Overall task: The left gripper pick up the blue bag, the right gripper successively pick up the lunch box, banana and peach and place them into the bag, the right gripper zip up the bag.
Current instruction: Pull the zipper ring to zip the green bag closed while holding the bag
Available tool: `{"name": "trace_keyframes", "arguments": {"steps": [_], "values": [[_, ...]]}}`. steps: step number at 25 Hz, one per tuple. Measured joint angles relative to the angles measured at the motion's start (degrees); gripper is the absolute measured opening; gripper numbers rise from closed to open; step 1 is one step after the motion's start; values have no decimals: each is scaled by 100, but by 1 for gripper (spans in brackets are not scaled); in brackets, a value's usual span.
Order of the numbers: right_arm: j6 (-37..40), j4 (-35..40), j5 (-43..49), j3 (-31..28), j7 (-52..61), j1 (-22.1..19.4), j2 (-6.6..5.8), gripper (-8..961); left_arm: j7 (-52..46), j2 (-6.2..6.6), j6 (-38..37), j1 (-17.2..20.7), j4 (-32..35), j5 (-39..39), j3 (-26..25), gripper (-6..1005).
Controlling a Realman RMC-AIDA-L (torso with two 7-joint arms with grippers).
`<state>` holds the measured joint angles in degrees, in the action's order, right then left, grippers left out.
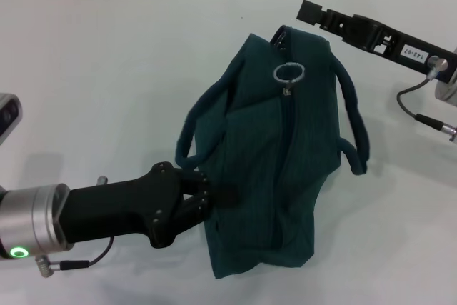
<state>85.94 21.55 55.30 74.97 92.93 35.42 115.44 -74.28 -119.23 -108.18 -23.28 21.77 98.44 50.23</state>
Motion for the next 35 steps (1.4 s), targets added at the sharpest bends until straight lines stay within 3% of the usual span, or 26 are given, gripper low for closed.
{"name": "trace_keyframes", "arguments": {"steps": [18,30,35], "values": [[-2,-6,40,-61,-120,-104,-25,2,-12,18,233,72,11,-37,-144,47],[362,84,25,-227,-348,-164,-82,4,-71,23,254,99,11,-38,-192,207],[327,112,99,-247,-320,-110,-243,34,-86,23,254,105,11,-54,-201,424]]}}
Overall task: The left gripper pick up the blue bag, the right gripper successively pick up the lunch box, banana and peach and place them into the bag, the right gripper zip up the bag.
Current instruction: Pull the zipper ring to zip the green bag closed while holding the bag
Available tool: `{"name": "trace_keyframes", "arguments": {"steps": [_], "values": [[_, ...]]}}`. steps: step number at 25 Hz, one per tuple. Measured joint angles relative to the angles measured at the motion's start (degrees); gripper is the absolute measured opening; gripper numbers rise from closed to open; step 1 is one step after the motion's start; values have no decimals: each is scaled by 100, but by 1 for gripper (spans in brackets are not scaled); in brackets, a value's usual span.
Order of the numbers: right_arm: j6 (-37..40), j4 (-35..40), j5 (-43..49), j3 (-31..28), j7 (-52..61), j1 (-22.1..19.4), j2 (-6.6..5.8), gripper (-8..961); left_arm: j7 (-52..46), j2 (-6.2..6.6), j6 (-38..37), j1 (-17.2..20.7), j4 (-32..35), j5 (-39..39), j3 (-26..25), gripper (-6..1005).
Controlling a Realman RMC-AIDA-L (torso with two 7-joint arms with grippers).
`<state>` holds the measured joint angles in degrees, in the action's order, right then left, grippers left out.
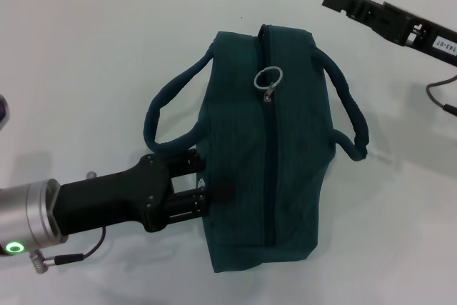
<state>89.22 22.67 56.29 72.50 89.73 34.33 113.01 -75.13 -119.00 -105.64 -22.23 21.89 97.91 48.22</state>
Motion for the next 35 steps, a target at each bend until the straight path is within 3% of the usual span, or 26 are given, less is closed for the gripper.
{"name": "trace_keyframes", "arguments": {"steps": [3,5,12,17,28,35], "values": [[-10,16,217,21,28,134,-116,78,-1,0,0,0,0,-39,-4,545],[-10,29,407,9,35,230,-153,210,-8,-1,0,0,-3,-61,-5,626],[-30,44,649,-8,67,359,-197,508,-230,-7,0,29,-24,-239,-6,625],[-32,84,653,-2,193,368,-290,609,-297,-20,0,43,-45,-297,-6,626],[-7,156,707,-13,212,311,-298,791,-599,-3,225,112,-39,-429,-187,623],[-35,181,710,-8,212,304,-293,787,-1066,-14,209,91,0,-448,-229,616]]}}
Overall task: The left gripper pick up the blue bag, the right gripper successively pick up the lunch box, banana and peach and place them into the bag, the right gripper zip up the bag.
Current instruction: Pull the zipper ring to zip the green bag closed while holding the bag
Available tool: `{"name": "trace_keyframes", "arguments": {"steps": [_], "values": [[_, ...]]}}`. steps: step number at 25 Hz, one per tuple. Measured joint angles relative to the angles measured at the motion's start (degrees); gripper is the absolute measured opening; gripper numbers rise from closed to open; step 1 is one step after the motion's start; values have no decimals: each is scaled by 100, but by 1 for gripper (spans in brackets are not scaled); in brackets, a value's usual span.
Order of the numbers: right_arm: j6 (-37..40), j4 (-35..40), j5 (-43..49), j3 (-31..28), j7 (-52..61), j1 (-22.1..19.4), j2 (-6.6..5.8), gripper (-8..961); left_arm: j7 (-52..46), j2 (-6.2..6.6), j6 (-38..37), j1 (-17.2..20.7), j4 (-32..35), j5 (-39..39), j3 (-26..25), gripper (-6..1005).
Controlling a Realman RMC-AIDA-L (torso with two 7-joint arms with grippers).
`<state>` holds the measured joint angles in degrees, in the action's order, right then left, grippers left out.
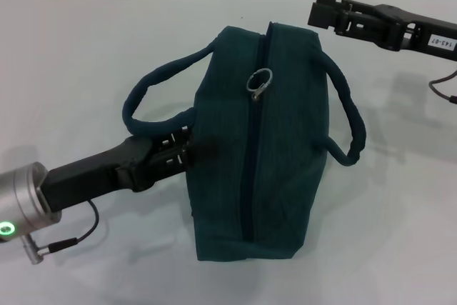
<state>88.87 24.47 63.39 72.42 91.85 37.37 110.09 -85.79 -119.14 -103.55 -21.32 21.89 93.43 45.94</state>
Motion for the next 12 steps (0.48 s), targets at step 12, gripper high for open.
{"name": "trace_keyframes", "arguments": {"steps": [12], "values": [[89,-2,136,55,125,-17,121,781,-83,7,-35,-86,9,62,64,572]]}}
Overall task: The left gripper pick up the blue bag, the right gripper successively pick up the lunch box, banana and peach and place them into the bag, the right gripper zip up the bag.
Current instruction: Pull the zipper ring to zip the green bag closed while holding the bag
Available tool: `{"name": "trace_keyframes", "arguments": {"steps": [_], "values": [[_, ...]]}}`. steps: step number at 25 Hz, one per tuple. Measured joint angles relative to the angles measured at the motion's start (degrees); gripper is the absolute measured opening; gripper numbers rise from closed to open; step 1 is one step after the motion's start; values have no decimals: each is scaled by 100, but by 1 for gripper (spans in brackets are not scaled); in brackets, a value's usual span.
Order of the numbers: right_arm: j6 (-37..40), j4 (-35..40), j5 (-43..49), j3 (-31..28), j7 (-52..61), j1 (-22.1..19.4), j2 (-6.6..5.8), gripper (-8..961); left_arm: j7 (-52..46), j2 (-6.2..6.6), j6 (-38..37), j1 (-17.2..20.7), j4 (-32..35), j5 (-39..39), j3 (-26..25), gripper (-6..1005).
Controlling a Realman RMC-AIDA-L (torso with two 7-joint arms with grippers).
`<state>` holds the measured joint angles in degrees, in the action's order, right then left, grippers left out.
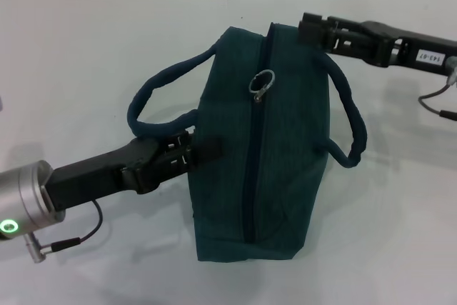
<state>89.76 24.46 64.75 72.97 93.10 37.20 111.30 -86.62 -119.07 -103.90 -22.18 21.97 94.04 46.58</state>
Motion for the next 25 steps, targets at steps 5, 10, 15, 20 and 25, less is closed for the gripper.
{"name": "trace_keyframes", "arguments": {"steps": [5,10,15,20,25], "values": [[32,-3,78,58,61,-11,68,780,125,-28,-51,-19,0,-16,1,396],[10,-27,127,58,68,-40,162,780,249,-37,-170,-31,-7,-43,-10,279],[-11,-68,167,59,68,-47,241,779,297,-37,-179,-39,-9,-104,-44,215],[-12,-83,244,62,86,-144,327,779,299,-37,-183,-42,-9,-185,-37,173],[18,-81,303,65,125,-207,370,779,302,-38,-184,-49,-9,-213,-46,137]]}}
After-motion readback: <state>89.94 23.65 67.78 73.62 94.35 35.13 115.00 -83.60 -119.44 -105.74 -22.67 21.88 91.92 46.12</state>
